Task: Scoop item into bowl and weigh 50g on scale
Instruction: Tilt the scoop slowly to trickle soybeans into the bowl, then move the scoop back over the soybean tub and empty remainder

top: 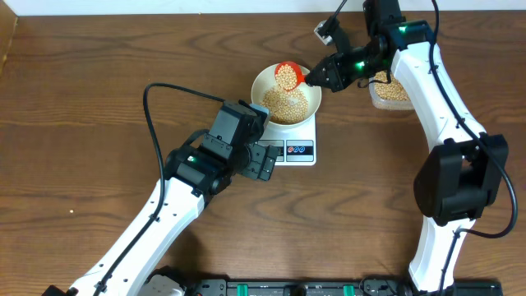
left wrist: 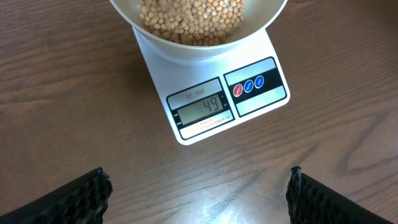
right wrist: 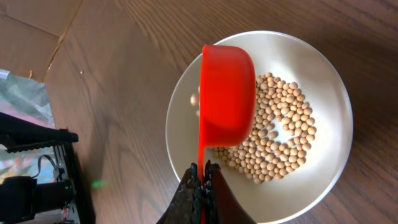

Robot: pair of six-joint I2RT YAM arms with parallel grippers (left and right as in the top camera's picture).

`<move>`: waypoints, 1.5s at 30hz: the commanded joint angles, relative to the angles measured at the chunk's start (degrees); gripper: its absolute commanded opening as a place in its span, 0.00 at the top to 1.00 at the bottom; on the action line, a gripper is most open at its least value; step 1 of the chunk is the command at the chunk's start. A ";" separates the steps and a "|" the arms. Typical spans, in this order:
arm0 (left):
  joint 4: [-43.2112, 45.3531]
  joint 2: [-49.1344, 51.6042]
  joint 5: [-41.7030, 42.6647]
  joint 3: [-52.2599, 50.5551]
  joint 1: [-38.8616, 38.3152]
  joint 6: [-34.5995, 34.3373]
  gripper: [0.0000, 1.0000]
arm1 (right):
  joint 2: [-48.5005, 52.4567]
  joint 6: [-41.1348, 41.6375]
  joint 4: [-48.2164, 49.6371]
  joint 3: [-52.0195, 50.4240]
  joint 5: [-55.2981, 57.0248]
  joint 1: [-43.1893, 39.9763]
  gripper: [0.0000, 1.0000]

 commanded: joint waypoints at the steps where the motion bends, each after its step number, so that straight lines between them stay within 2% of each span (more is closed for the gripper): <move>1: -0.22 -0.42 -0.94 0.09 0.20 0.17 0.08 | -1.36 0.72 0.22 1.01 -2.75 0.37 0.99; 3: -0.22 -0.42 -0.94 0.09 0.20 0.17 0.08 | -1.36 4.33 0.83 1.01 -4.04 -0.15 0.99; 11: -0.22 -0.42 -0.94 0.09 0.20 0.17 0.08 | -1.36 9.53 1.40 1.01 -11.37 -4.11 0.99; 19: -0.22 -0.42 -0.94 0.09 0.20 0.17 0.08 | -1.36 9.90 1.31 1.01 -21.51 -9.40 0.99; 26: -0.22 -0.42 -0.94 0.09 0.20 0.17 0.08 | -2.51 6.64 -4.28 1.01 -22.67 -16.22 0.99; 33: -0.22 -0.42 -0.94 0.09 0.20 0.17 0.08 | -6.05 -0.72 -13.79 1.01 -18.08 -26.12 0.99; 41: -0.22 -0.42 -0.94 0.09 0.20 0.17 0.07 | -8.26 -0.83 -16.41 1.01 -8.72 -33.70 0.99; 45: -0.22 -0.42 -0.94 0.09 0.20 0.17 0.08 | -8.26 -0.35 -16.59 1.01 -2.08 -34.23 0.99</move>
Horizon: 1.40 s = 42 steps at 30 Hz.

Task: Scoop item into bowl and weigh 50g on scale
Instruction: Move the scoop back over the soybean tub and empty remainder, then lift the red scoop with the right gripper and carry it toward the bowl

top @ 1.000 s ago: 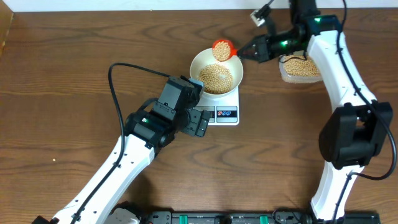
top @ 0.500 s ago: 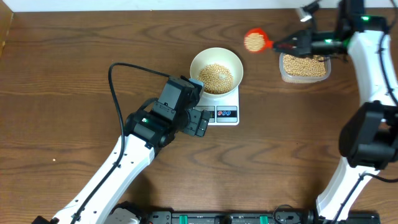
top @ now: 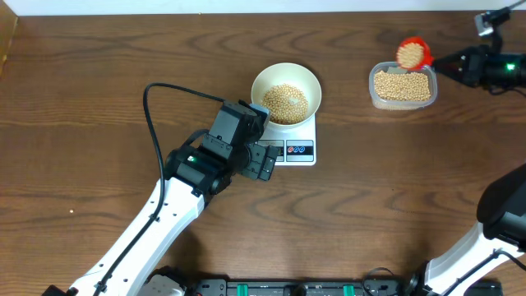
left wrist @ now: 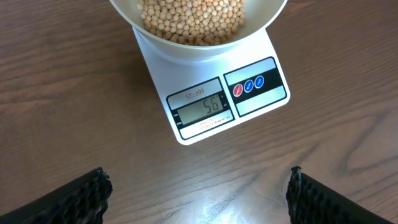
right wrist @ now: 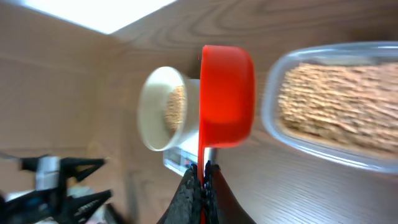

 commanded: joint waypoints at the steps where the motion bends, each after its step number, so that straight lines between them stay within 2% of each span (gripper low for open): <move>1: -0.20 -0.42 -0.94 0.09 0.20 0.17 0.08 | -0.96 -0.70 -0.15 0.98 7.82 0.35 0.99; 7: -0.20 -0.42 -0.94 0.09 0.20 0.17 0.08 | -0.96 4.02 1.18 0.98 22.32 2.86 0.99; 12: -0.20 -0.42 -0.94 0.09 0.20 0.17 0.08 | -0.96 5.33 2.54 0.98 26.43 4.87 0.99; 20: -0.20 -0.42 -0.94 0.09 0.20 0.17 0.08 | -0.96 8.31 3.37 0.98 38.88 9.35 0.99; 37: -0.20 -0.42 -0.94 0.09 0.20 0.17 0.07 | -0.94 14.78 5.66 0.94 79.58 25.75 0.99; 42: -0.20 -0.42 -0.94 0.09 0.20 0.17 0.08 | -0.94 14.78 5.81 0.92 86.95 30.86 0.99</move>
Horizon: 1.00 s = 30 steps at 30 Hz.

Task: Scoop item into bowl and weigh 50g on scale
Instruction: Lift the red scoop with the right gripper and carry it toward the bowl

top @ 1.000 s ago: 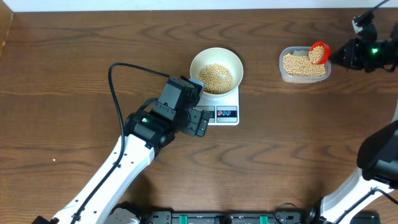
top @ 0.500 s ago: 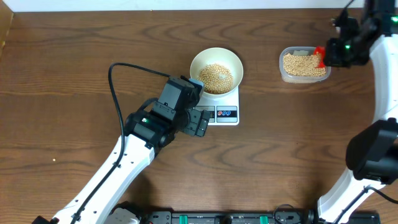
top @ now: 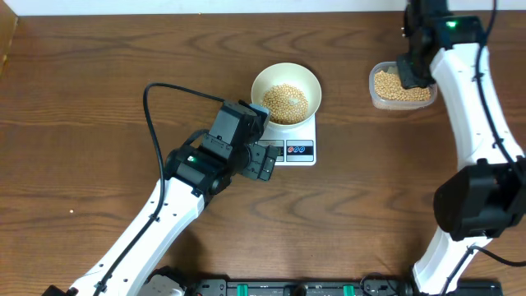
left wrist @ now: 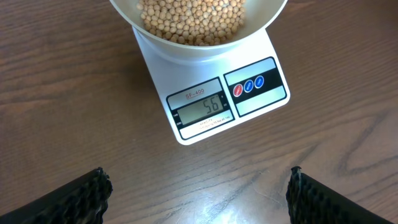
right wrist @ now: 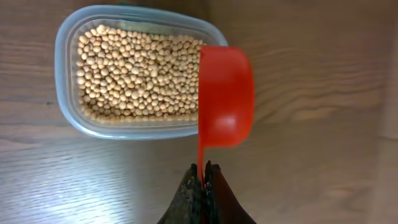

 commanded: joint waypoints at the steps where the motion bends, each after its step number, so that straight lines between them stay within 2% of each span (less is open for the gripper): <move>1: -0.22 -0.42 -0.94 0.09 0.20 0.17 0.08 | -0.94 1.18 0.09 0.92 9.01 2.78 0.99; 6: -0.22 -0.42 -0.94 0.09 0.20 0.15 0.08 | -0.94 1.18 0.72 0.92 6.86 2.78 0.99; 11: -0.22 -0.42 -0.94 0.09 0.20 0.17 0.08 | -0.96 -1.14 2.91 0.96 -5.03 1.81 0.99; 16: -0.22 -0.42 -0.94 0.09 0.20 0.17 0.07 | -0.96 -1.44 3.45 4.48 -11.32 2.10 0.99; 22: -0.22 -0.42 -0.94 0.09 0.20 0.17 0.08 | -0.96 -1.53 6.51 12.61 -29.29 1.88 0.99; 27: -0.22 -0.42 -0.94 0.09 0.20 0.17 0.08 | -0.63 -6.88 11.39 13.07 -48.76 2.40 0.99; 30: -0.22 -0.42 -0.94 0.09 0.20 0.17 0.08 | -0.55 -9.18 11.74 12.63 -51.43 3.58 0.99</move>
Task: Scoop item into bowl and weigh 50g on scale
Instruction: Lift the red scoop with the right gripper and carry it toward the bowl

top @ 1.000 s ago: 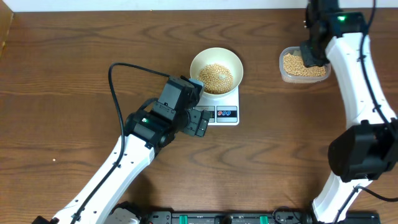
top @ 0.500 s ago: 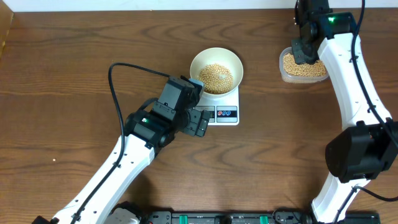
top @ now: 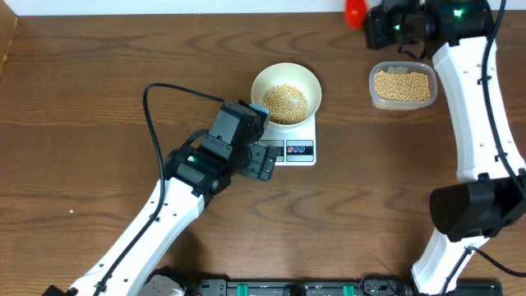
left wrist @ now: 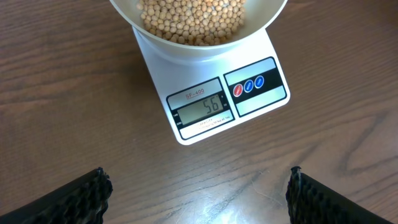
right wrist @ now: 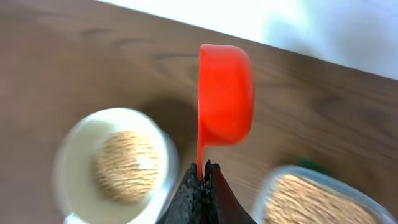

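Observation:
The white bowl point(top: 285, 92) of soybeans sits on the white scale point(top: 296, 150), whose display point(left wrist: 202, 110) reads 56. My right gripper point(right wrist: 203, 167) is shut on the handle of the red scoop point(right wrist: 225, 93), held high near the table's far edge, between bowl and container; the scoop point(top: 354, 11) shows at the top edge overhead. The right wrist view is blurred. My left gripper point(left wrist: 198, 186) hangs open over bare wood just in front of the scale, nothing between its fingers point(left wrist: 87, 193).
A clear plastic container point(top: 401, 85) full of soybeans stands at the back right. The left arm's black cable loops over the table left of the bowl. The table's far edge runs just behind the scoop.
My right gripper has moved the scoop from over the container's near side to up by the far edge, left of the container. The scale still reads 56. The left arm is still.
The scoop was tipped over the bowl with the scale at 49. Then the scale read 56 and the scoop was out past the container's far right. Then it hung by the container, and now it is near the far edge between container and bowl.

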Robot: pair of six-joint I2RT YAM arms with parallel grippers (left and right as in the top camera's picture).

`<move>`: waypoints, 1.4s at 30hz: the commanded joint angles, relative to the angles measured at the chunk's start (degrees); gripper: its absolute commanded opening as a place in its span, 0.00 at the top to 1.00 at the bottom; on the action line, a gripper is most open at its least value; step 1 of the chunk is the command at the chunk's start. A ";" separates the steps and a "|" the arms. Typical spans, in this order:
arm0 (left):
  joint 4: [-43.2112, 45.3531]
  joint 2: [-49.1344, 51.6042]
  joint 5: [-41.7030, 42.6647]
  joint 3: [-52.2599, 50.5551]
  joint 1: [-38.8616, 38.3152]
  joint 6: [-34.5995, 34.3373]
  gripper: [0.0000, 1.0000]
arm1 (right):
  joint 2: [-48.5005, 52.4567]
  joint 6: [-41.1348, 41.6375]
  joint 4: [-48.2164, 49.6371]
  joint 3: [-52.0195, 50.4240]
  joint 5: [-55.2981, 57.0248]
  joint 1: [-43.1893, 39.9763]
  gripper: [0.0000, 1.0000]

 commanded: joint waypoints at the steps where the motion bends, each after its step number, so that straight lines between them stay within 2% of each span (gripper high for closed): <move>1: -0.22 -0.42 -0.94 0.09 0.20 0.17 0.07 | -0.48 -5.05 0.37 -0.04 -10.78 1.73 0.99; 20: -0.22 -0.42 -0.94 0.09 0.20 0.17 0.08 | 0.07 -18.91 -2.91 -4.17 -10.78 8.61 0.99; 34: -0.22 -0.42 -0.94 0.09 0.20 0.17 0.08 | 0.09 -18.60 -3.17 -4.70 -10.78 8.92 0.99; 42: -0.22 -0.42 -0.94 0.09 0.20 0.17 0.08 | 0.07 -12.20 -1.90 -4.70 -15.69 6.67 0.99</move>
